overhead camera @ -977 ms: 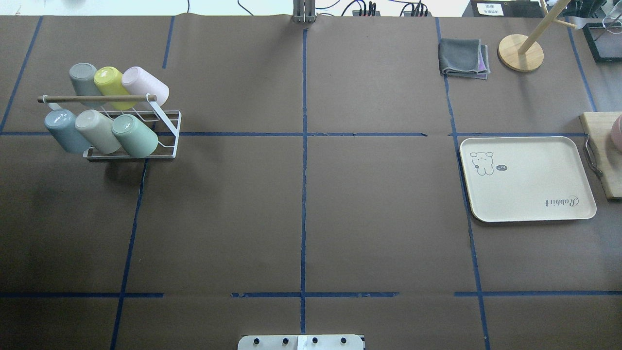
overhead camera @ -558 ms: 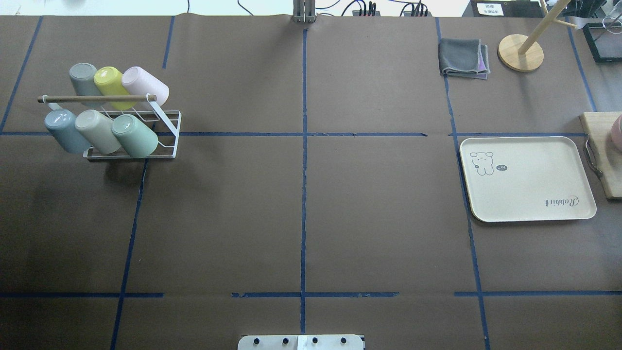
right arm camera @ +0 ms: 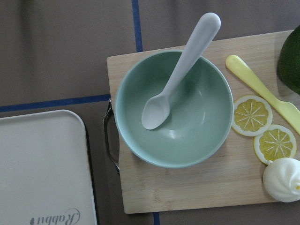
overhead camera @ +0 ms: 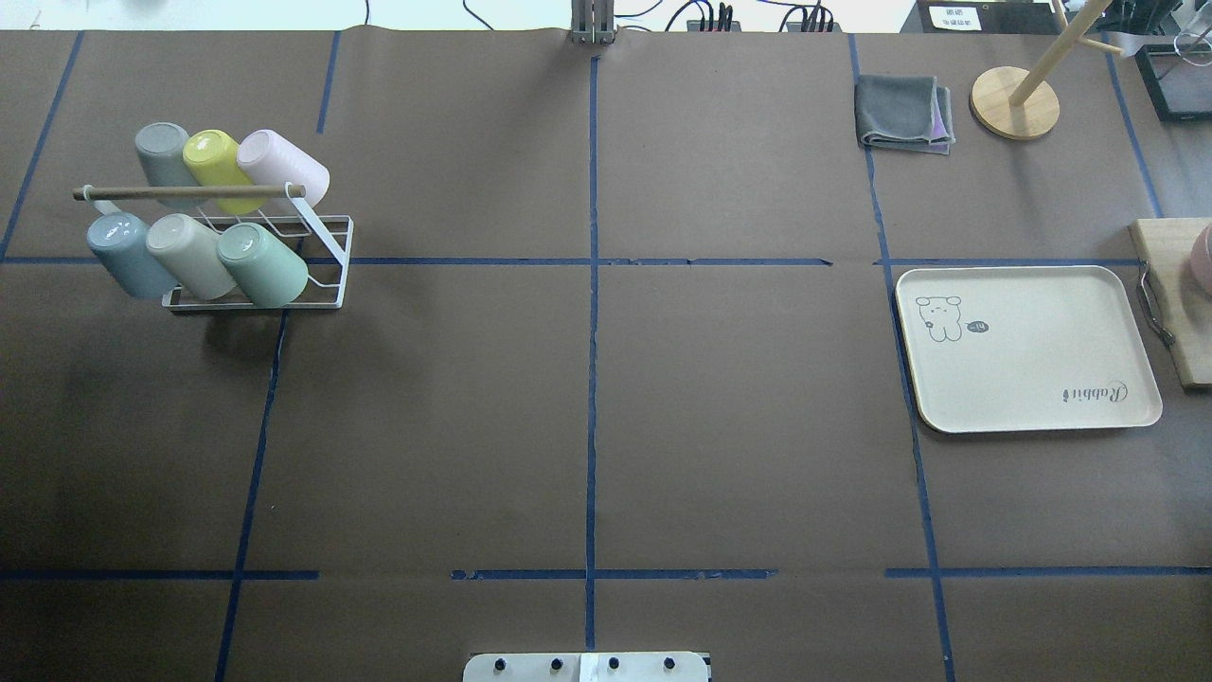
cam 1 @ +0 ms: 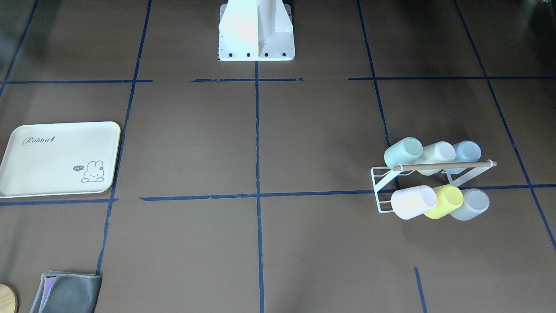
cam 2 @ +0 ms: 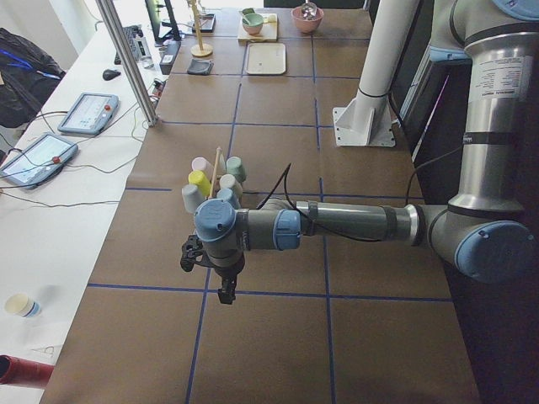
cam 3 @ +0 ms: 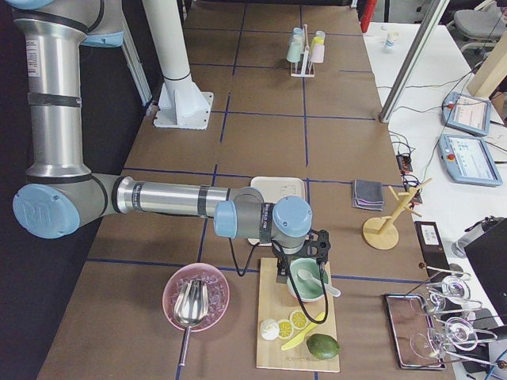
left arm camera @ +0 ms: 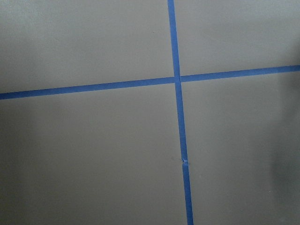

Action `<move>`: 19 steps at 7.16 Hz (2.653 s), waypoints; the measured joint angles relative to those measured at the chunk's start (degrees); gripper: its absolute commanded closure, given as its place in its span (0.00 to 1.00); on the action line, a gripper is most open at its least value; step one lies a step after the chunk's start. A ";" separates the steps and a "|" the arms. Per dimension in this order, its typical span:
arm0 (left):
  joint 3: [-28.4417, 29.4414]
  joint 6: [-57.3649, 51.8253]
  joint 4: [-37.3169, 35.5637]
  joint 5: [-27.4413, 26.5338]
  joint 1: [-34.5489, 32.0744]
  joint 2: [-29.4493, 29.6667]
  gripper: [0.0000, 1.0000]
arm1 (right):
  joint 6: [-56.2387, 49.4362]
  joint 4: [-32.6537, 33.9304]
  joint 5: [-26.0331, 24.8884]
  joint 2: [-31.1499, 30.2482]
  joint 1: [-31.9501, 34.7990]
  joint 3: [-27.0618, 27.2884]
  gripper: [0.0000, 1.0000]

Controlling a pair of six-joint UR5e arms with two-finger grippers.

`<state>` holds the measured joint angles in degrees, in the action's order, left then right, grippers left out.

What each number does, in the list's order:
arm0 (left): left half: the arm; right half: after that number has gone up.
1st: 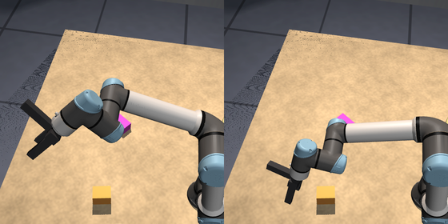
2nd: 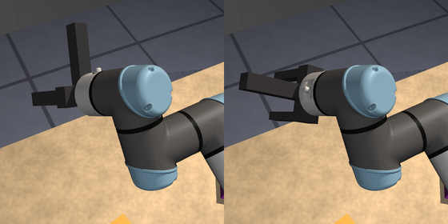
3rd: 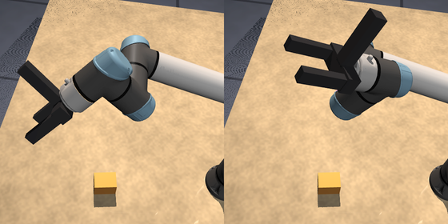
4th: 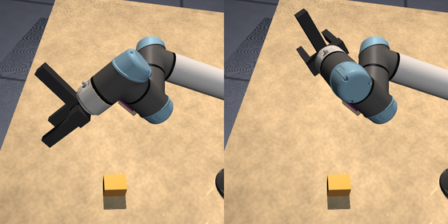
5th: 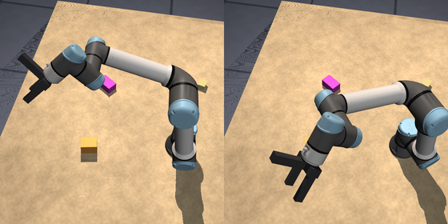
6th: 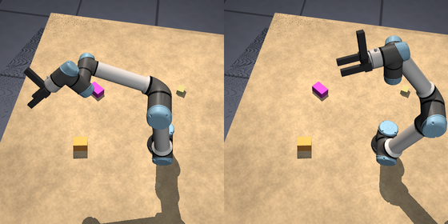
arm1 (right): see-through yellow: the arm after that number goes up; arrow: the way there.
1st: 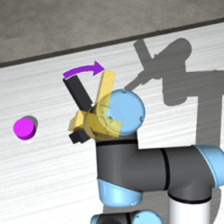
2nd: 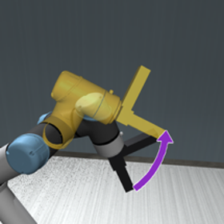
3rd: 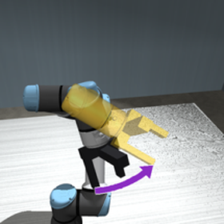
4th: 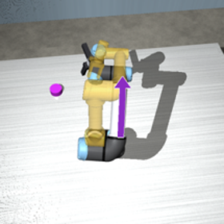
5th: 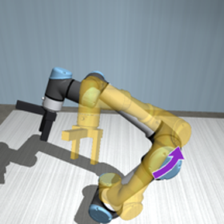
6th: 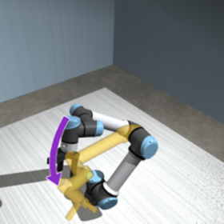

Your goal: Pick up and place green cup on tray

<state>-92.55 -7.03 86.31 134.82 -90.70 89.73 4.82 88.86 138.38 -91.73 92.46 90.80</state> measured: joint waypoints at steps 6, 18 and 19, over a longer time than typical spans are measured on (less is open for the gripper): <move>-0.82 0.03 0.00 -0.06 0.00 -0.09 0.00 | 0.24 0.31 -0.42 1.41 -0.75 3.28 0.00; -4.37 0.17 -0.09 -0.18 -0.17 -1.00 0.00 | 35.49 -30.57 -6.34 -8.08 -25.34 1.99 0.00; -4.39 0.17 -0.09 -0.17 -0.17 -0.98 0.00 | 35.64 -30.74 -6.27 -7.97 -26.17 1.01 0.00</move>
<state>-96.94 -6.86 86.22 134.65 -90.88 88.76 40.47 58.12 132.11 -99.70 66.29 91.80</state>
